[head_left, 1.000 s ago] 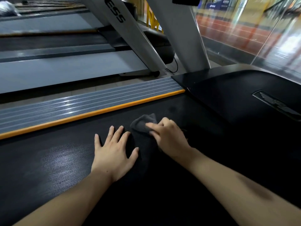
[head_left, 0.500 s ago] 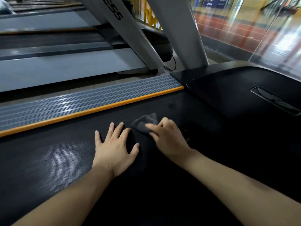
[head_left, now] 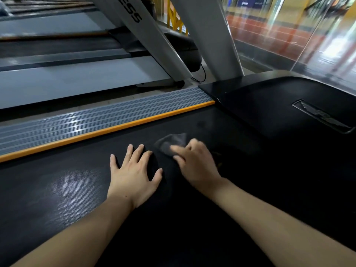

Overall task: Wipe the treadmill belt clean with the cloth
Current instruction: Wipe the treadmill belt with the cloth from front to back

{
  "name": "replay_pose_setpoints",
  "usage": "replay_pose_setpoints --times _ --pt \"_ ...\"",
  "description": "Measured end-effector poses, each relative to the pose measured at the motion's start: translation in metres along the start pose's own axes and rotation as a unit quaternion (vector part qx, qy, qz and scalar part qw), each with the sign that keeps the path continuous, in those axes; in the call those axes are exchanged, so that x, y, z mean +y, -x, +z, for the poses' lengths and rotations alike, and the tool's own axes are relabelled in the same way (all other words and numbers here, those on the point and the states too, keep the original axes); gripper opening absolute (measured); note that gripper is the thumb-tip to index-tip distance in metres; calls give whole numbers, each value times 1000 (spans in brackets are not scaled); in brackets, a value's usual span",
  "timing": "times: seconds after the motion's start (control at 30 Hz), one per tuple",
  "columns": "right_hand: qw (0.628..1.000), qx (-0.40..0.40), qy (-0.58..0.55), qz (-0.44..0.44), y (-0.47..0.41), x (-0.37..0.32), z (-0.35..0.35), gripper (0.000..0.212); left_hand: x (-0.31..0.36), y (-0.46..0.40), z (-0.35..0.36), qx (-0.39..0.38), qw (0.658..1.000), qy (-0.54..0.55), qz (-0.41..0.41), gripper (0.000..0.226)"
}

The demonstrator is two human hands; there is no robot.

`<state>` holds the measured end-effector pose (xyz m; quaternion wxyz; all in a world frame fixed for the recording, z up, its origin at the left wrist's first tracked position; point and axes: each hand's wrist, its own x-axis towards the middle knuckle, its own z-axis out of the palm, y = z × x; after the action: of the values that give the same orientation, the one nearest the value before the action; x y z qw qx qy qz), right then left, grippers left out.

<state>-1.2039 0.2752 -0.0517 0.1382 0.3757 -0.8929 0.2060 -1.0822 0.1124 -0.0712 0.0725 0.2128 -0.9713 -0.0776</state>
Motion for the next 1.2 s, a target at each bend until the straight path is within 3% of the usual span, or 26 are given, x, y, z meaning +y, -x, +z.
replay_pose_setpoints --times 0.07,0.13,0.27,0.37,0.43,0.57,0.67,0.73,0.8,0.9,1.0,1.1,1.2 --pt "997 -22 -36 -57 -4 -2 -6 33 0 0 -1 -3 1000 -1 0 74" --pt "997 -11 27 -65 -12 37 -9 34 -1 0 0 -1 1000 4 3 73" --pt "984 58 109 127 -30 149 -40 30 0 0 0 -2 1000 6 3 72" --pt "971 73 117 194 -29 136 -37 29 0 -1 0 -2 1000 3 3 72" --pt "984 77 93 132 -21 92 -21 28 0 -1 0 -4 1000 2 3 73" --pt "999 -10 2 -32 2 -4 -4 30 0 0 -1 9 1000 15 1 72" --pt "996 -22 50 -76 -2 22 -12 36 0 2 -1 44 999 12 21 63" --pt "992 38 118 -12 -12 80 -21 38 -2 4 1 64 996 -1 56 58" --pt "979 54 153 122 -15 131 -40 33 -3 5 -1 52 996 -12 74 63" --pt "962 48 163 212 -6 134 -47 32 4 9 -10 -3 997 -20 75 70" --pt "974 77 152 149 16 80 -34 30 30 32 -15 20 998 -2 66 60" --pt "997 8 81 5 43 25 -31 22 54 62 -2 30 998 38 32 53" --pt "994 -23 64 -80 40 39 -40 28 58 71 9 29 999 33 28 54"
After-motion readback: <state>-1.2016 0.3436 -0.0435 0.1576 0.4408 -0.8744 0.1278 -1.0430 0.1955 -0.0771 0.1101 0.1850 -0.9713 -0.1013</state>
